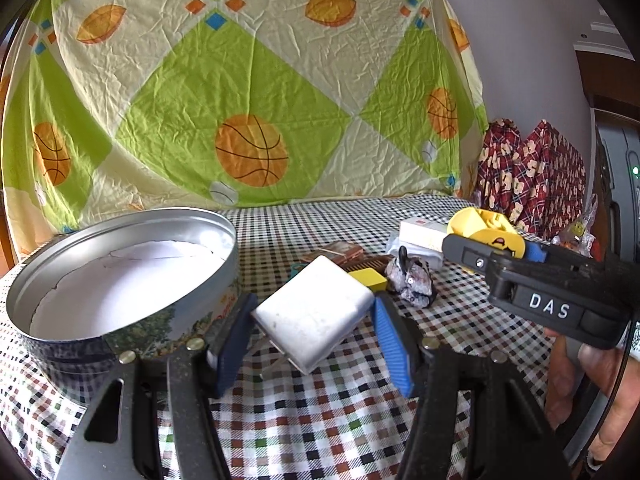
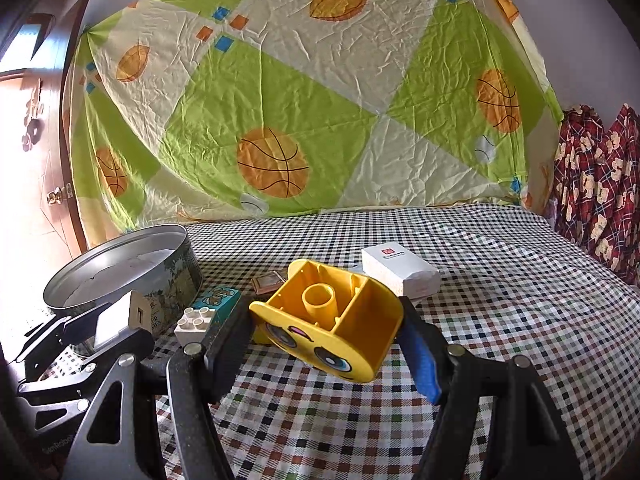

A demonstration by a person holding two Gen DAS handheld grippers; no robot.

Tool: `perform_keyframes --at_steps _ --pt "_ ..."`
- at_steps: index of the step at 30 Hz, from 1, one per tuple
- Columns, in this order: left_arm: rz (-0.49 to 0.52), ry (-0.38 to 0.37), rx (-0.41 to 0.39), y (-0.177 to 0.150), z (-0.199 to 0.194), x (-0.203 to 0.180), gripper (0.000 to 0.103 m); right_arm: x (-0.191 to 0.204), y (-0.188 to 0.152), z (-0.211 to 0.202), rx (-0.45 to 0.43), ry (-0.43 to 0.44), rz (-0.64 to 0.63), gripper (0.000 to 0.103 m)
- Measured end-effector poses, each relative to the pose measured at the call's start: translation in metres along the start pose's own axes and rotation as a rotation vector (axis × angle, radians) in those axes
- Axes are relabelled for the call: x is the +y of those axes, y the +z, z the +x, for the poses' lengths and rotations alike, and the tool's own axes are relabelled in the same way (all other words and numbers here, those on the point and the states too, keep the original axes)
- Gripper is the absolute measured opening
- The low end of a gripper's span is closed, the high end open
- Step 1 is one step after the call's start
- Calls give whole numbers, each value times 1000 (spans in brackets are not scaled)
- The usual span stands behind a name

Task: Organize rigid objects
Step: 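Lift and carry the white block and yellow block over the round tin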

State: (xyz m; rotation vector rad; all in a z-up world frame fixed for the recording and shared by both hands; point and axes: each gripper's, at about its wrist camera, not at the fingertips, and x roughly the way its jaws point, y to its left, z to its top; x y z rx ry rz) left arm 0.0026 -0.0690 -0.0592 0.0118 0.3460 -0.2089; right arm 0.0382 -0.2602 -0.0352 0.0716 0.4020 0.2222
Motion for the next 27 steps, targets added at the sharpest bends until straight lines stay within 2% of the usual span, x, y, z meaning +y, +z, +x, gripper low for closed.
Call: perform_keyframes --at_steps 16,27 --pt "6 19 -92 -4 -18 12 59 21 -1 -2 -19 42 -19 71" --pt "5 27 -129 -5 -25 18 59 30 -2 -5 -38 59 -30 71"
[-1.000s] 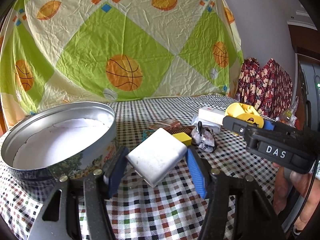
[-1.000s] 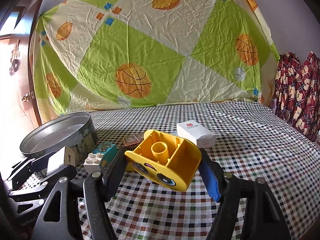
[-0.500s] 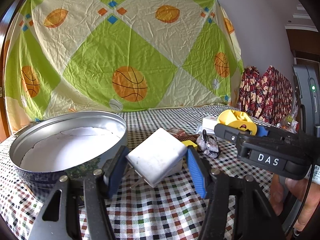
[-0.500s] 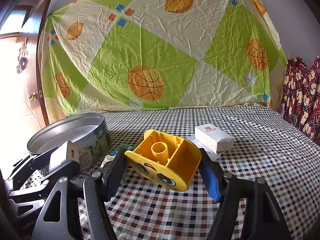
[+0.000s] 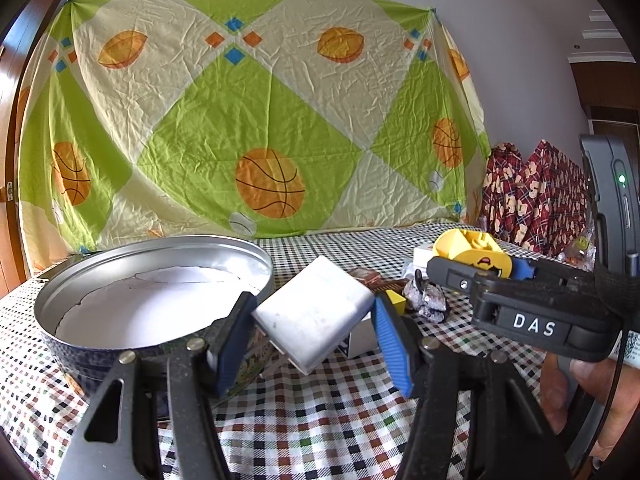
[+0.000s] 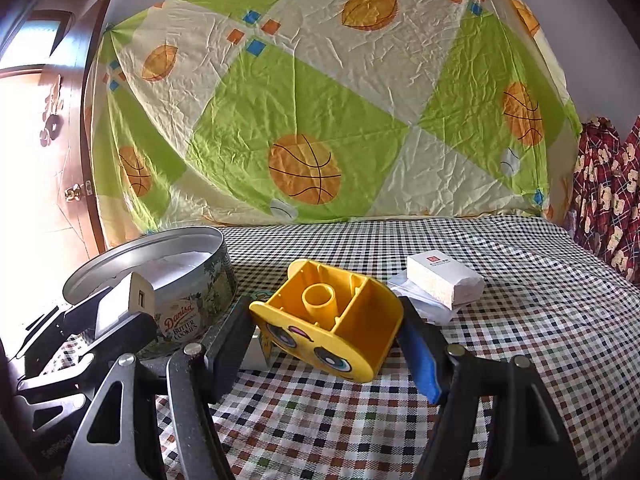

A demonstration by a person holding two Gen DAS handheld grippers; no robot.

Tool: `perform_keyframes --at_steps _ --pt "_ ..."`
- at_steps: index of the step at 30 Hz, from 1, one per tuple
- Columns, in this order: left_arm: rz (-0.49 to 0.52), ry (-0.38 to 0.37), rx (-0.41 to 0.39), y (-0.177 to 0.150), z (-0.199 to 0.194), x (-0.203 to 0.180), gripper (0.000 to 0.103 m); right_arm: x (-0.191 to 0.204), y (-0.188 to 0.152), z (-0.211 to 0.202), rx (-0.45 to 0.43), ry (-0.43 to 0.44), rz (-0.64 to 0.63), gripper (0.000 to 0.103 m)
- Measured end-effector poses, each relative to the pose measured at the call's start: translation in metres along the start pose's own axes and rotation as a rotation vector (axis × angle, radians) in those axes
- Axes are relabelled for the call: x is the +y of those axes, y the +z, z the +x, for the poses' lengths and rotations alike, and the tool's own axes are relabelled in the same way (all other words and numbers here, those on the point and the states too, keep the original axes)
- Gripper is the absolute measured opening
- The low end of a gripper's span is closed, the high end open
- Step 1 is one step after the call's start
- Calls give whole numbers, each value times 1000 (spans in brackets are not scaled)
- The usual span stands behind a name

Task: Organize rigid objects
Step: 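Lift and carry the white block and yellow block over the round tin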

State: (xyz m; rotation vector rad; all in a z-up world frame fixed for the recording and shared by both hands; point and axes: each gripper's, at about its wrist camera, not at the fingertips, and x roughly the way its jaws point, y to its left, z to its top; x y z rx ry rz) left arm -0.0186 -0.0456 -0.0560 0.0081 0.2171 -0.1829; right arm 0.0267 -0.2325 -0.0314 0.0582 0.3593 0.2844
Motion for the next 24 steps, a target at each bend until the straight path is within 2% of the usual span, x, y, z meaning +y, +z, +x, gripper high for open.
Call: perform_keyframes --at_steps 10,24 --pt "-6 4 -31 -1 -6 4 59 6 -1 -10 -58 2 -18 71" --pt "-13 8 -68 5 -14 13 59 23 2 -9 -67 23 -27 71"
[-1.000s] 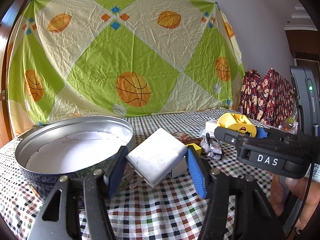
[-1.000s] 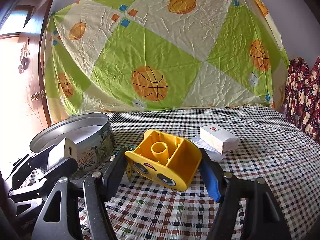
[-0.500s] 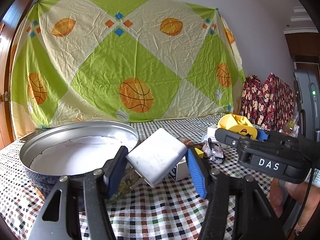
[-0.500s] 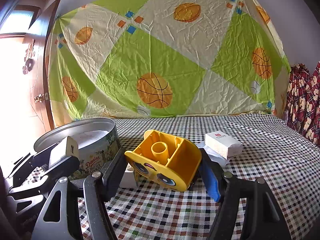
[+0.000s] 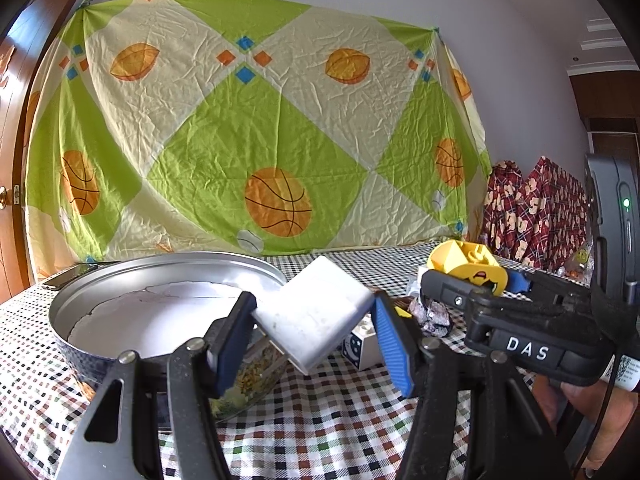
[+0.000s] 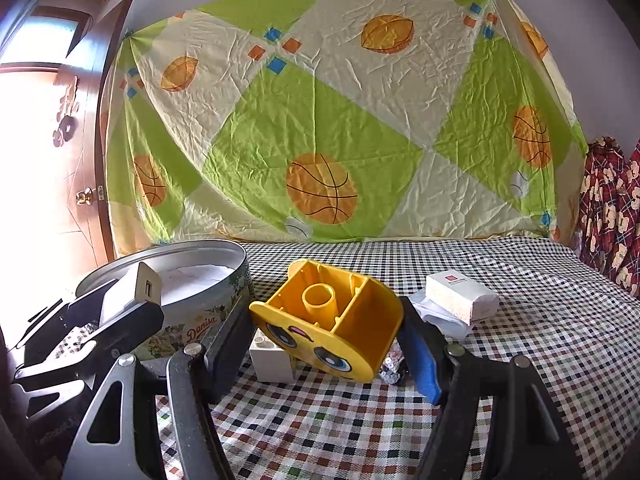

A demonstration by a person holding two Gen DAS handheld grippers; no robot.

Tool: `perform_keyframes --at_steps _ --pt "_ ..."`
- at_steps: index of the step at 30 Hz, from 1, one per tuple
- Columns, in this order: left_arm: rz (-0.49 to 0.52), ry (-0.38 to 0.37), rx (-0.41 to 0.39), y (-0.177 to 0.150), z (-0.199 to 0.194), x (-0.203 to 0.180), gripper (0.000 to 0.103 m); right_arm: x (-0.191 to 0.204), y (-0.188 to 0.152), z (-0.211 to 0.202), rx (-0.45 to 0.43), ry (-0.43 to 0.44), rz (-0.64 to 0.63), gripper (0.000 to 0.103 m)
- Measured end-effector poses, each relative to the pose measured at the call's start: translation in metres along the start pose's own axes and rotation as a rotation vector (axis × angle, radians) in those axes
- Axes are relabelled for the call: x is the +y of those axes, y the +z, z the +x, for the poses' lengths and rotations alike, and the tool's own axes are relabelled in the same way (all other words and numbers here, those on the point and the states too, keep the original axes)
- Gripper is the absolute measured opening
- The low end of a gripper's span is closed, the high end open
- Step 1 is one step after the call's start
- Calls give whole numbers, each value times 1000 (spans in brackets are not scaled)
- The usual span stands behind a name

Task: Organize rigid objects
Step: 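Lift and carry the white block and yellow block over the round tin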

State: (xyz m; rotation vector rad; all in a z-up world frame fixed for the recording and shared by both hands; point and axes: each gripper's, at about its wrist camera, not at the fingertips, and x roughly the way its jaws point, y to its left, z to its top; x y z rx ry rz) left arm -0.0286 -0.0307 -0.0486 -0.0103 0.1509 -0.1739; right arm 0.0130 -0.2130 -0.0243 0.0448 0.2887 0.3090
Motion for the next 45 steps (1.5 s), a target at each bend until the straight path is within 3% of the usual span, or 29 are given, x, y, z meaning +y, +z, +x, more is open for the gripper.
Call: perform_keyframes --at_steps 16,45 --pt "-33 76 -47 10 -9 30 59 20 2 6 8 23 -23 71" --pt "-112 180 -48 11 -11 83 59 70 8 23 43 129 -70 71"
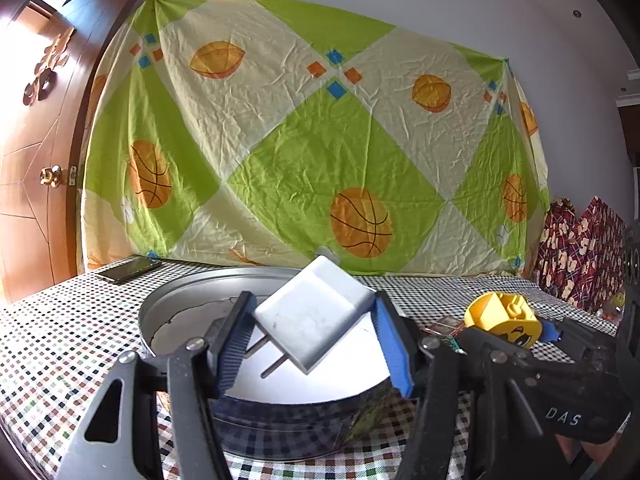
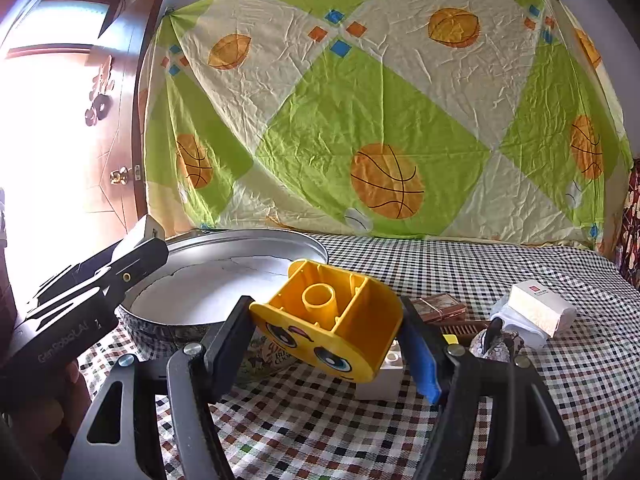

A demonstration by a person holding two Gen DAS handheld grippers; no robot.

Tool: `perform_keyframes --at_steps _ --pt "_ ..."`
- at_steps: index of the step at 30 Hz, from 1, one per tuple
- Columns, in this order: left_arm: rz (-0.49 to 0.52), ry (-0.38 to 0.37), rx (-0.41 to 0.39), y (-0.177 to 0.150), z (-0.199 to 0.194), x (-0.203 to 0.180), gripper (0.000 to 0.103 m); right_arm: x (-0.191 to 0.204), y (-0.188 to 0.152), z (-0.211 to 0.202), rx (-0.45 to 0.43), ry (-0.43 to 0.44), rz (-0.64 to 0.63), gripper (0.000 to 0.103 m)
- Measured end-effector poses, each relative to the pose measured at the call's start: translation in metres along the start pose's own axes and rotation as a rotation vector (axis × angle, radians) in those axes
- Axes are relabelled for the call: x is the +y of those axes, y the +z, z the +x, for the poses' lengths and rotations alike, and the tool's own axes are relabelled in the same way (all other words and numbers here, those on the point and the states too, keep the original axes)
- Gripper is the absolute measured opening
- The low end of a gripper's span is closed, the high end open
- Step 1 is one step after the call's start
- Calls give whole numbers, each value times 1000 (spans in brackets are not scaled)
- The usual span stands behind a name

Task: Organize rigid objects
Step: 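Lower both blocks into the tin and open both grippers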

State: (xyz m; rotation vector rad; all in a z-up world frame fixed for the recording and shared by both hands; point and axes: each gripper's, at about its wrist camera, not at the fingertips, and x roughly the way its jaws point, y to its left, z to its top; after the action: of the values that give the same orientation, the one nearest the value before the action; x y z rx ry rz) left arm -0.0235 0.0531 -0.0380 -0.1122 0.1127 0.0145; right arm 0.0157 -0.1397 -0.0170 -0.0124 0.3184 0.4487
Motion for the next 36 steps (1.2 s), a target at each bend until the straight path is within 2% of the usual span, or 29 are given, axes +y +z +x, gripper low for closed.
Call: perform_keyframes --at_steps 13,25,29,32,36 --pt "-45 26 16 2 3 19 59 19 3 7 4 52 -26 71" --pt "-47 59 23 6 6 35 59 38 5 15 28 116 -69 71" --pt "-58 50 53 12 13 45 59 42 15 21 30 134 -84 71" --pt "-51 41 88 21 22 51 59 40 28 31 67 170 -56 71" --pt "-39 29 183 30 45 59 59 38 48 52 125 179 -52 71"
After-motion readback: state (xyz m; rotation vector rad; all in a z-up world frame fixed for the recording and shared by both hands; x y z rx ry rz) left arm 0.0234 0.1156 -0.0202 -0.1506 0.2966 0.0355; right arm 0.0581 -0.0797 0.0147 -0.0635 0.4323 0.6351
